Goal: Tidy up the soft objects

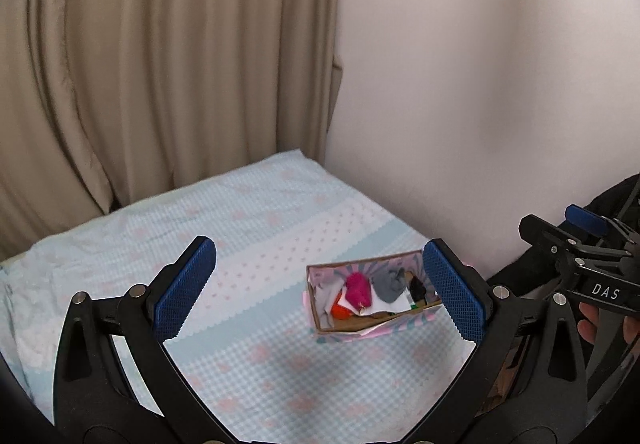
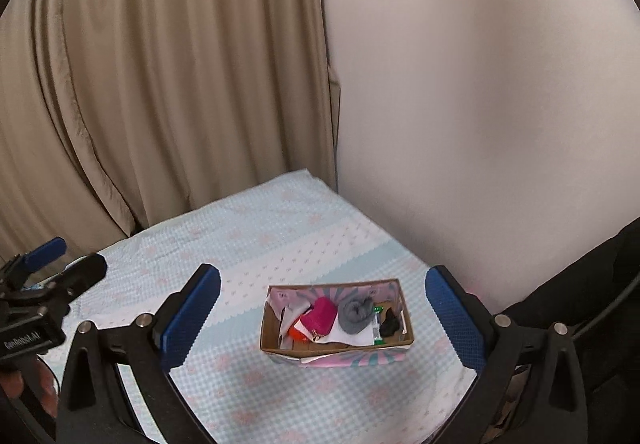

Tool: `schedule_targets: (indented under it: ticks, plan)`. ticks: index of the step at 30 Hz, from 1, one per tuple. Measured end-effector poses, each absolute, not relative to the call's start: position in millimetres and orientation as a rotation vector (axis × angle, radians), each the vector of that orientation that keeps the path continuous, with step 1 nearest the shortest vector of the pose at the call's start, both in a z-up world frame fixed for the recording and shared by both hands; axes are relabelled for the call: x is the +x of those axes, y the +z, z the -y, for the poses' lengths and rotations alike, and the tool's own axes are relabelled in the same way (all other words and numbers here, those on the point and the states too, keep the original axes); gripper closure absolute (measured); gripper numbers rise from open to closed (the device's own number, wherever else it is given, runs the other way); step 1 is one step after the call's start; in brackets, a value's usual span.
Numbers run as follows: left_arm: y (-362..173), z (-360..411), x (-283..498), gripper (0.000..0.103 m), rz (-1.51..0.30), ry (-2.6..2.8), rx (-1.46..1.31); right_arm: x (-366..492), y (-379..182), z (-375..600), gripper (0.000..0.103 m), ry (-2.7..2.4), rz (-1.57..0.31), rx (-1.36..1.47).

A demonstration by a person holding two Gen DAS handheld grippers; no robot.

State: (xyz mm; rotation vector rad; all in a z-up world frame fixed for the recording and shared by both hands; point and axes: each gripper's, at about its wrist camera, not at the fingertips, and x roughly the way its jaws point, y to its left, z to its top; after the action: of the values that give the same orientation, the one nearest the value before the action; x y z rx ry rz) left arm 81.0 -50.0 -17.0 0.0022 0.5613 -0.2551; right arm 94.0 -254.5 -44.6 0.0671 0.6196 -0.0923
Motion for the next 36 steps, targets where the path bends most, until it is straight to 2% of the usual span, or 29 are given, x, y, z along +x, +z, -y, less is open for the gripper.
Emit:
schedule_targets:
  ticks: [13, 36]
  plan:
    - [-9, 30, 46, 0.000, -0.487, -0.251, 0.009, 51, -35, 225, 0.001, -0.117, -0.506, 0.068]
    - [-7, 34, 49, 0.000, -0.477, -0.236, 0.011, 45, -38, 223, 0.001, -0.131, -0.489, 0.057]
